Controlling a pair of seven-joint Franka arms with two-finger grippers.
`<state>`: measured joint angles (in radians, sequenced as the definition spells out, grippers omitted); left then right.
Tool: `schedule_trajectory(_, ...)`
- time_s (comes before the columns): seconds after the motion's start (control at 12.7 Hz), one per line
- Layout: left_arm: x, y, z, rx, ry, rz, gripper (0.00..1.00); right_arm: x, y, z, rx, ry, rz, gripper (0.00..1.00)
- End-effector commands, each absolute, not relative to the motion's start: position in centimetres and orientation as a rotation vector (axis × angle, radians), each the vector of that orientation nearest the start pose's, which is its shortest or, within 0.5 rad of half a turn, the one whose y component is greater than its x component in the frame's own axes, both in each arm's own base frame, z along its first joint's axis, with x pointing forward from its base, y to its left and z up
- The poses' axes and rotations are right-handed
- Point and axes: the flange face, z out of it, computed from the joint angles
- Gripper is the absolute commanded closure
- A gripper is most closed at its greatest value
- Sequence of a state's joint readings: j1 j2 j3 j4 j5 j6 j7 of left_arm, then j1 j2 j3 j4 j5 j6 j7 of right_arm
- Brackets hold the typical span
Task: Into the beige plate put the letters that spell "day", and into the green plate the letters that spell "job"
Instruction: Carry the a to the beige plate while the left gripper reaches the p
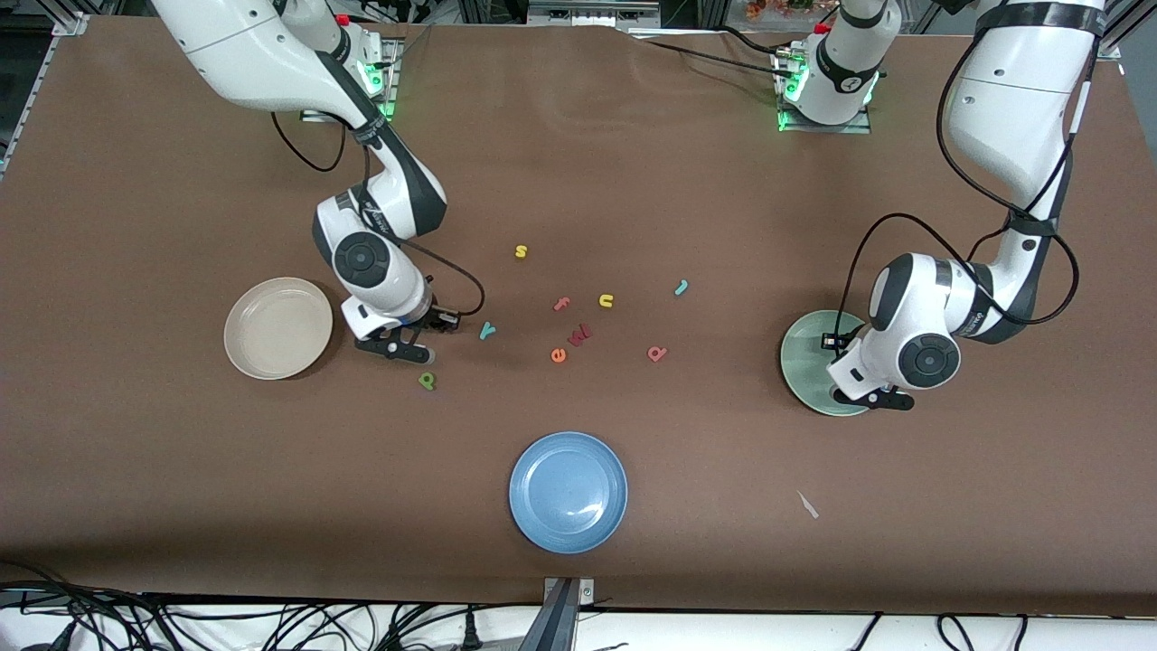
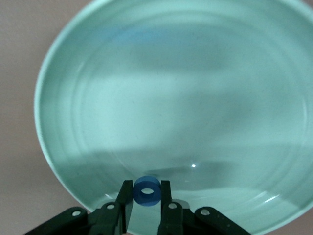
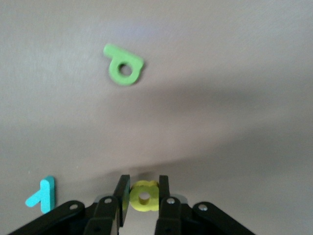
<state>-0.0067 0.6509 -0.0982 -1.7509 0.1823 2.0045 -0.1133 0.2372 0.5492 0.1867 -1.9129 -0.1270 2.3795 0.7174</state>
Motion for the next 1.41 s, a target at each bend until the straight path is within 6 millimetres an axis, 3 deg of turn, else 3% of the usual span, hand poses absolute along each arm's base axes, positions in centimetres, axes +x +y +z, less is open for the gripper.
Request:
schedule_trajectory(0.0, 61.3, -5.0, 17.9, -2.94, 0.184, 0.566, 0.4, 59.2, 20.8, 23.4, -3.157, 0.312, 0.114, 0.87)
schedule_trajectory(0.08, 61.4, -5.1, 18.5, -2.943, 0.183, 0.555, 0.0, 59.7, 18.6, 23.8, -3.164, 0.265, 0.128, 0.87)
schedule_trajectory(0.24, 62.0, -5.6, 20.5, -2.958, 0.172, 0.533, 0.0, 60.6, 13.9, 24.8, -3.178, 0.207, 0.122, 0.87)
schedule_trajectory(0.39, 62.6, -8.0, 23.7, -2.985, 0.211, 0.456, 0.0, 60.3, 10.9, 24.6, -3.2, 0.137, 0.133, 0.87)
schedule_trajectory(0.55, 63.6, -12.2, 26.5, -3.072, 0.232, 0.387, 0.0, 60.0, 6.7, 24.4, -3.215, 0.021, 0.151, 0.87)
schedule_trajectory(0.71, 64.2, -15.0, 27.6, -3.139, 0.265, 0.359, 0.0, 59.2, 3.0, 24.6, -3.167, -0.06, 0.159, 0.87)
schedule_trajectory(0.94, 64.0, -24.2, 28.3, -3.126, 0.491, 0.278, 0.0, 57.2, -2.5, 23.0, -3.102, -0.166, 0.109, 0.82)
schedule_trajectory(1.1, 63.5, -27.8, 27.5, -3.134, 0.568, 0.223, 0.0, 57.1, -3.2, 22.7, -3.102, -0.153, 0.109, 0.0)
schedule_trajectory(1.18, 63.2, -29.9, 27.1, -3.139, 0.618, 0.151, 0.0, 57.3, -3.2, 22.9, -3.103, -0.155, 0.107, 0.0)
schedule_trajectory(1.34, 62.5, -32.3, 25.4, -3.145, 0.667, 0.118, 0.0, 58.8, -2.2, 24.1, -3.103, -0.214, 0.058, 0.0)
